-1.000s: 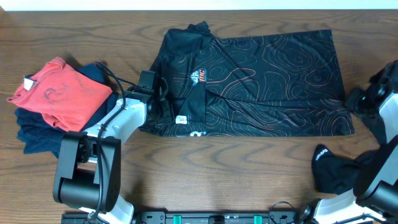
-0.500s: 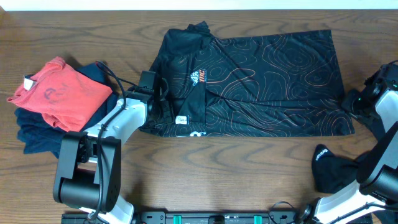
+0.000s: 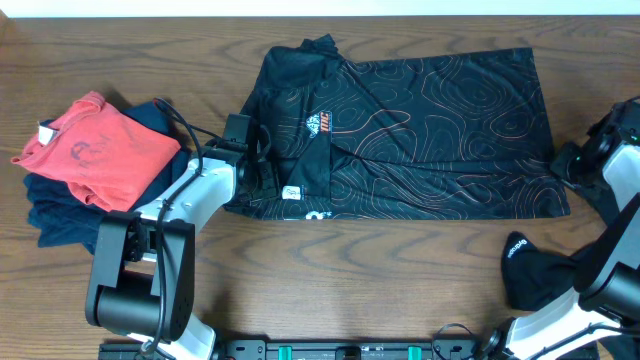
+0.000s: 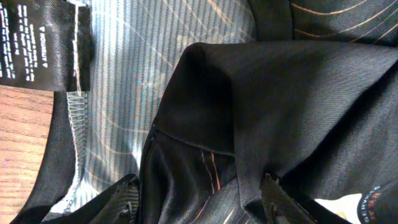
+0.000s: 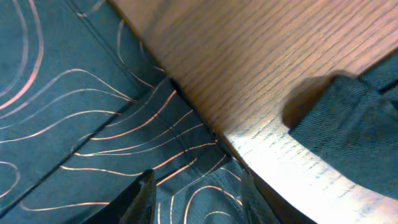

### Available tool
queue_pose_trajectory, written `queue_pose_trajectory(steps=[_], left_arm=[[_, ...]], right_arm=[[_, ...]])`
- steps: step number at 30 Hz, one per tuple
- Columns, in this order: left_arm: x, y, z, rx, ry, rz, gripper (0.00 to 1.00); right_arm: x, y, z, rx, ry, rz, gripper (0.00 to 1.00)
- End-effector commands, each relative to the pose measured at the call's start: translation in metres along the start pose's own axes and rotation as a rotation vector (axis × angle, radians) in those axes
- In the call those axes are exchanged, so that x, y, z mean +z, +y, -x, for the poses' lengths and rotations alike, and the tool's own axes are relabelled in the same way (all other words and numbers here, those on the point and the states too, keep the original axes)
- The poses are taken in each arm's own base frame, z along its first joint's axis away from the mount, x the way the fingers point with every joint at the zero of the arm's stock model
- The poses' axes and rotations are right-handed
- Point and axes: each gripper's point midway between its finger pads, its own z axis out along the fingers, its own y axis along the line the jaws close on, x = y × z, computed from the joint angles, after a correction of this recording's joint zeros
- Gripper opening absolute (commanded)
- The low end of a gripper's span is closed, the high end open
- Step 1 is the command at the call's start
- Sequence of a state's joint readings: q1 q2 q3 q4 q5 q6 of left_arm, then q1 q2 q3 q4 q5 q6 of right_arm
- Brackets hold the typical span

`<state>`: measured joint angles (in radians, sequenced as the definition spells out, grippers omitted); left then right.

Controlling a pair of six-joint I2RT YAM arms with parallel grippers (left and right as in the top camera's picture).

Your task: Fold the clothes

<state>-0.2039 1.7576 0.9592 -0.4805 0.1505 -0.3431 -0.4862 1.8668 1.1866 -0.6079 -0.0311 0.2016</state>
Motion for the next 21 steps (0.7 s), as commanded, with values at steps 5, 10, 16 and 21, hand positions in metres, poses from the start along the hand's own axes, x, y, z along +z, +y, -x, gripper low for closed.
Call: queue_pose_trajectory(steps=[5, 10, 16, 21], left_arm=[[0.018, 0.021, -0.031, -0.017, 0.099, 0.070, 0.65], [0.018, 0.021, -0.031, -0.017, 0.099, 0.070, 0.65], [0.018, 0.021, -0.031, -0.017, 0.099, 0.070, 0.65], [0.018, 0.021, -0.031, -0.017, 0.099, 0.070, 0.65]], right_arm=[[0.018, -0.002, -0.011, 0.015, 0.049, -0.018, 0.43], [0.018, -0.001, -0.006, 0.017, 0.029, -0.013, 0.23], [0.018, 0.010, 0.004, 0.022, -0.008, 0.045, 0.01], [0.012, 0.043, 0.026, 0.057, -0.084, 0.233, 0.01]])
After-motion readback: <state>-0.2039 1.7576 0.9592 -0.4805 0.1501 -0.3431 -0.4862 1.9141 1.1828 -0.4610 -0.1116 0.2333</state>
